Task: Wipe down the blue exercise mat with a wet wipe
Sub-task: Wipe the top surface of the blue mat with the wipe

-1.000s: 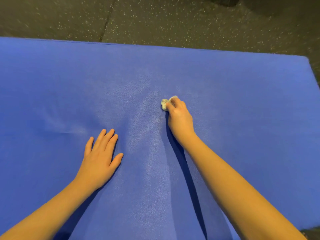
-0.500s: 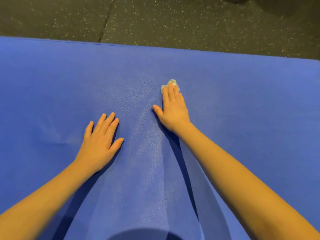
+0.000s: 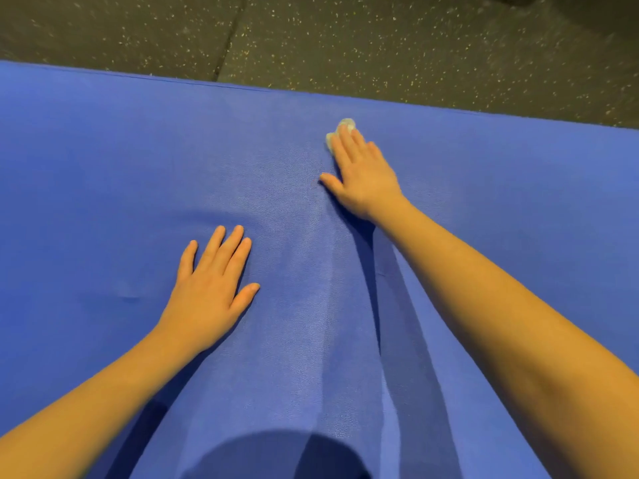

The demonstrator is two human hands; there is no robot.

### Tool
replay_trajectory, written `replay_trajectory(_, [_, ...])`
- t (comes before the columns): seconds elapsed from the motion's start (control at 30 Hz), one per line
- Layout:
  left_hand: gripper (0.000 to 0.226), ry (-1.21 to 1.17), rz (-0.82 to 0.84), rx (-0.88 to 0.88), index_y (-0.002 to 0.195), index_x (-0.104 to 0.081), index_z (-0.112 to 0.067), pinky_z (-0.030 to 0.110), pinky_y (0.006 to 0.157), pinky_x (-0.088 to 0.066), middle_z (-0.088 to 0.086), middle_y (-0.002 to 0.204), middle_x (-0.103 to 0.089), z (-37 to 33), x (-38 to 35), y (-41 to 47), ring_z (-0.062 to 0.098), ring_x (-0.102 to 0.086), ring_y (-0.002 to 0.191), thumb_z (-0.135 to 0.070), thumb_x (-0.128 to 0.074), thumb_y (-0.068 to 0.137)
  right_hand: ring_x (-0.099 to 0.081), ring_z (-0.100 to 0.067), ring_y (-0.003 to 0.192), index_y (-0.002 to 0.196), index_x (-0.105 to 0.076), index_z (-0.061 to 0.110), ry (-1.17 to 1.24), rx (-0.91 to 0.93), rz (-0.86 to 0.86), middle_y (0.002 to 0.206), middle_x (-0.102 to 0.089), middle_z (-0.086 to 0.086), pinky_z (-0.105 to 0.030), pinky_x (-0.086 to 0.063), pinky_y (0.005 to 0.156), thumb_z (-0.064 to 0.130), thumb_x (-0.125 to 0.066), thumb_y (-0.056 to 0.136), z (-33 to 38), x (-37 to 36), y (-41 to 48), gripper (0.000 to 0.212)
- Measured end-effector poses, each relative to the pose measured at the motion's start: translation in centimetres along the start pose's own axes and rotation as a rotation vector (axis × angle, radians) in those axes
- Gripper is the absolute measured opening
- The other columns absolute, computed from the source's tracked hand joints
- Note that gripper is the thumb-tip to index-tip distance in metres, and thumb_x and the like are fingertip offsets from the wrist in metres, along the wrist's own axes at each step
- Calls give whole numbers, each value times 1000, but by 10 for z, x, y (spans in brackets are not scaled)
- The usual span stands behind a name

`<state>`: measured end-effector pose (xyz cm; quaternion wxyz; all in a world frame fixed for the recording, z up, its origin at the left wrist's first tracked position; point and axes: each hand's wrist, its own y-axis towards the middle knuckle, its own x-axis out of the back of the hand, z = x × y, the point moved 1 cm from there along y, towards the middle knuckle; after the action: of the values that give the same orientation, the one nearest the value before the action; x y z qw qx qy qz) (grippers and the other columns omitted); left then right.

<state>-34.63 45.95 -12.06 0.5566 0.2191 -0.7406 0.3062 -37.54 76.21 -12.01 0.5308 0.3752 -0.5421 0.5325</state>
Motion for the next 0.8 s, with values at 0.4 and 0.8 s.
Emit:
replay_trajectory(0.4, [67, 52, 11, 17, 146, -35, -6, 53, 114, -13, 9, 156, -28, -5, -1, -3, 27, -17, 145, -48, -26, 94, -5, -25, 147, 150, -19, 10, 62, -155, -1, 161, -1, -13, -45, -17, 115, 45, -34, 100, -27, 15, 26, 63])
replay_trajectory(0.8, [76, 39, 36, 23, 145, -37, -6, 49, 116, -5, 10, 156, -26, -26, -11, -29, 28, -15, 146, -58, -11, 98, -3, -24, 148, 152, -18, 13, 105, -254, -55, 162, -3, -9, -45, -13, 117, 42, -35, 101, -38, 2, -35, 62])
